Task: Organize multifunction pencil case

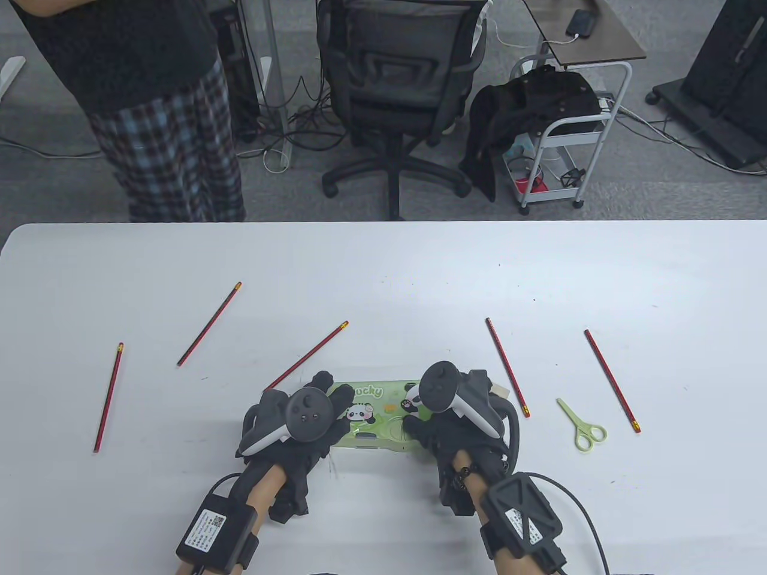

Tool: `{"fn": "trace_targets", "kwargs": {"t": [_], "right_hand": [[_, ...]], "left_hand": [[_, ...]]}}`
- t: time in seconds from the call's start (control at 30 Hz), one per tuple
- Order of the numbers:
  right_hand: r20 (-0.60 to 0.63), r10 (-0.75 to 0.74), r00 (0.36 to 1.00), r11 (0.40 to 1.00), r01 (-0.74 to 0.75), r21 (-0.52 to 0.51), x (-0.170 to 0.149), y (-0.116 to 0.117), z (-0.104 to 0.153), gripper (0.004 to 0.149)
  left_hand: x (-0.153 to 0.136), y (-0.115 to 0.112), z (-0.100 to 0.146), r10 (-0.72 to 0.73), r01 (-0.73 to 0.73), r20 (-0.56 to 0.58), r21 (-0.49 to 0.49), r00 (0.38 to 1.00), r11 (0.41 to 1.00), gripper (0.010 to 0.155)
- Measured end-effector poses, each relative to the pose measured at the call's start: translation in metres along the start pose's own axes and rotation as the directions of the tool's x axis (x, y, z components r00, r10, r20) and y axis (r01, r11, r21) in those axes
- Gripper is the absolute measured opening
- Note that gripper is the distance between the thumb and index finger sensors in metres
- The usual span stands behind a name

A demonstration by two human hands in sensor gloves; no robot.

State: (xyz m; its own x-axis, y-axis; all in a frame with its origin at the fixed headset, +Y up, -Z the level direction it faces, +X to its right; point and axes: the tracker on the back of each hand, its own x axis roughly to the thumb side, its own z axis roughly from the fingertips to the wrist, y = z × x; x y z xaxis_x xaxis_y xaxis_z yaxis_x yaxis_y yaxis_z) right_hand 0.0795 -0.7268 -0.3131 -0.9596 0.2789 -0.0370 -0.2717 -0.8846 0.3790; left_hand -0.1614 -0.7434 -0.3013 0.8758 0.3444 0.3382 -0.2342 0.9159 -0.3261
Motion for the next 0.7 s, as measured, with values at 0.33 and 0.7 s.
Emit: {"fn": "trace_targets", "kwargs": {"t": [0.33, 0.7], "right_hand": [[0.031, -0.005, 0.999, 1.0, 0.005, 0.023, -0.019, -0.03, 0.002, 0.095], [0.055, 0.111, 0.992, 0.977, -0.099, -0.186, -0.093, -0.083, 0.022, 0.075]], "left_hand": [[-0.001, 0.0, 0.0, 0.001, -0.001, -0.006, -0.005, 1.0, 1.0, 0.062], [-0.001, 0.0, 0.0, 0.005, -0.005, -0.01, -0.017, 1.0, 1.0, 0.062]]}}
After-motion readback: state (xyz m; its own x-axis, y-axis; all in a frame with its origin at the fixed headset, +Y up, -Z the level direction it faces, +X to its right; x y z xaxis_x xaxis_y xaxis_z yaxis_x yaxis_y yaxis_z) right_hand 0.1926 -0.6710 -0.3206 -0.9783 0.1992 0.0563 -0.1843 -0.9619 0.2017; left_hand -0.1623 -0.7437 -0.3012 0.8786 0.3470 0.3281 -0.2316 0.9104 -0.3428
